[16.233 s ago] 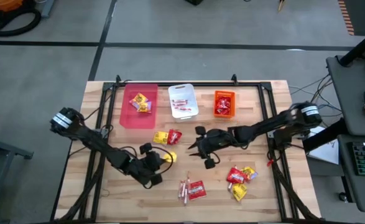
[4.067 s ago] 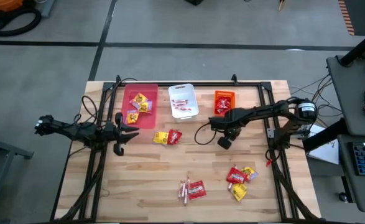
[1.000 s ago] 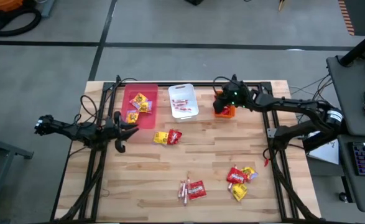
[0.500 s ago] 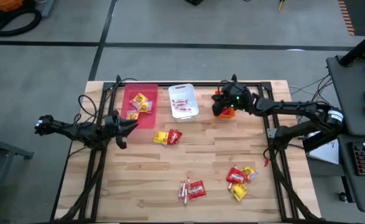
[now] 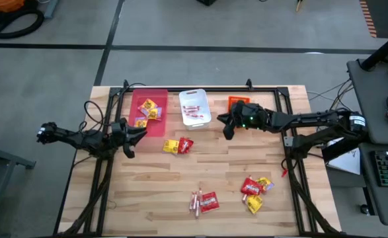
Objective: Sort candy
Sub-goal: Put the yellow candy into the pink bin
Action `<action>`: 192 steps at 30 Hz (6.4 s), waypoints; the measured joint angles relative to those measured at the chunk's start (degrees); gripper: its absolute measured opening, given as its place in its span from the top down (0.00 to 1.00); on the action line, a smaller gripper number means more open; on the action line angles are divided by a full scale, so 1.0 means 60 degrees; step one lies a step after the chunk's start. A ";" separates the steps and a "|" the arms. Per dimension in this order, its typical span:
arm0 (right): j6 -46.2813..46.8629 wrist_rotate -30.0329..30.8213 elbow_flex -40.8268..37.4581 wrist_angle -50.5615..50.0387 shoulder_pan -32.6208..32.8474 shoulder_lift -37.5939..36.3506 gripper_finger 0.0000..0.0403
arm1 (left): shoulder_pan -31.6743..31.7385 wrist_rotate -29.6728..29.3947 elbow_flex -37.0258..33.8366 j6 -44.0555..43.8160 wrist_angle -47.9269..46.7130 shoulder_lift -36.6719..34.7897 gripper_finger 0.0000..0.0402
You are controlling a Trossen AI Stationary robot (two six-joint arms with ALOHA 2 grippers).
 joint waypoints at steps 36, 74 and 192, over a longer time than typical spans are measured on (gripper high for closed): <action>0.6269 -0.3981 0.1435 -0.7788 0.3188 0.0029 0.92 | 0.0000 0.0004 -0.0004 0.0099 -0.0018 0.0000 0.81; 1.0285 -0.3322 0.1211 -1.1104 0.6652 0.0258 0.47 | 0.0000 -0.0004 -0.0007 0.0682 0.0075 0.0000 0.81; -0.3912 0.2665 0.3636 0.4444 0.3782 0.4550 0.98 | 0.0000 -0.0127 0.1657 0.0849 0.7927 1.0397 0.61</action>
